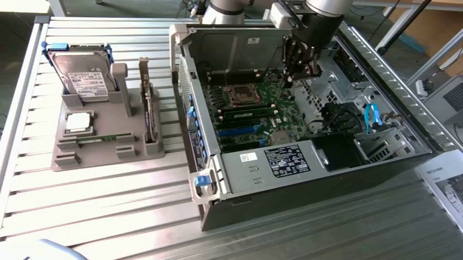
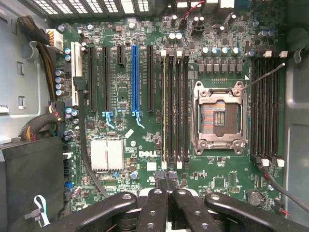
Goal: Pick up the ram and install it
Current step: 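Press down the ram until it locks into place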
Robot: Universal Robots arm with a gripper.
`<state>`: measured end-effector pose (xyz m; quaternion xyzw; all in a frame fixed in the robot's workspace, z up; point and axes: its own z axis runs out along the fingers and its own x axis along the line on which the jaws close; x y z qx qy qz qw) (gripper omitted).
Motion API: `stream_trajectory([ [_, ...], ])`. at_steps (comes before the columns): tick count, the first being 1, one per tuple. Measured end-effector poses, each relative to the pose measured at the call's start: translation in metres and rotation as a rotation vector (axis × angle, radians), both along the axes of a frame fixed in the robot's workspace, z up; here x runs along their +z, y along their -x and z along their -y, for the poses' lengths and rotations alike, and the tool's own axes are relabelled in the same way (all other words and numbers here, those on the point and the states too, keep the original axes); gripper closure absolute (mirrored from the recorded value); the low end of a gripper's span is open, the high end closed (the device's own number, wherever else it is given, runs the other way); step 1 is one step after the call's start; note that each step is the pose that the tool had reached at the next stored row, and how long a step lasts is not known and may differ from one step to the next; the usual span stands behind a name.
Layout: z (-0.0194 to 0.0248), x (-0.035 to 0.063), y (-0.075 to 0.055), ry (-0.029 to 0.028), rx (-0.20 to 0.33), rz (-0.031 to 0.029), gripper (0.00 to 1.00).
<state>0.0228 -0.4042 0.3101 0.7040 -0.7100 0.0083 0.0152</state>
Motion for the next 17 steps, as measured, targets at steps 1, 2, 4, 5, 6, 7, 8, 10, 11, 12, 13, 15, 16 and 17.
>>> stream_trajectory([
  [1, 0.0, -0.0004, 0.0, 0.0001, 0.0, 0.0, 0.9],
  [2, 0.0, -0.0007, 0.0, 0.0, 0.0, 0.0001, 0.9],
  [4, 0.0, -0.0014, 0.0, 0.0001, 0.0, 0.0002, 0.9],
  [5, 0.0, -0.0017, 0.0, 0.0, 0.0, 0.0001, 0.9],
  [6, 0.0, -0.0021, 0.0, -0.0001, 0.0, 0.0002, 0.9],
  [7, 0.0, -0.0026, 0.0, -0.0002, 0.0, 0.0002, 0.9],
  [8, 0.0, -0.0031, 0.0, -0.0001, 0.0, 0.0003, 0.9],
  [10, 0.0, -0.0041, 0.0, 0.0, 0.0, 0.0006, 0.9],
  [11, 0.0, -0.0047, 0.0, 0.0, 0.0, 0.0007, 0.9],
  [12, 0.0, -0.0054, 0.0, 0.0, 0.0, 0.001, 0.9],
  [13, 0.0, -0.006, 0.0, 0.0, 0.0, 0.0012, 0.9],
  [15, 0.0, -0.0073, 0.0, 0.0, 0.0, 0.0017, 0.9],
  [16, 0.0, -0.008, 0.0, -0.0001, 0.0, 0.0021, 0.9],
  [17, 0.0, -0.0087, 0.0, 0.0, 0.0, 0.0024, 0.9],
])
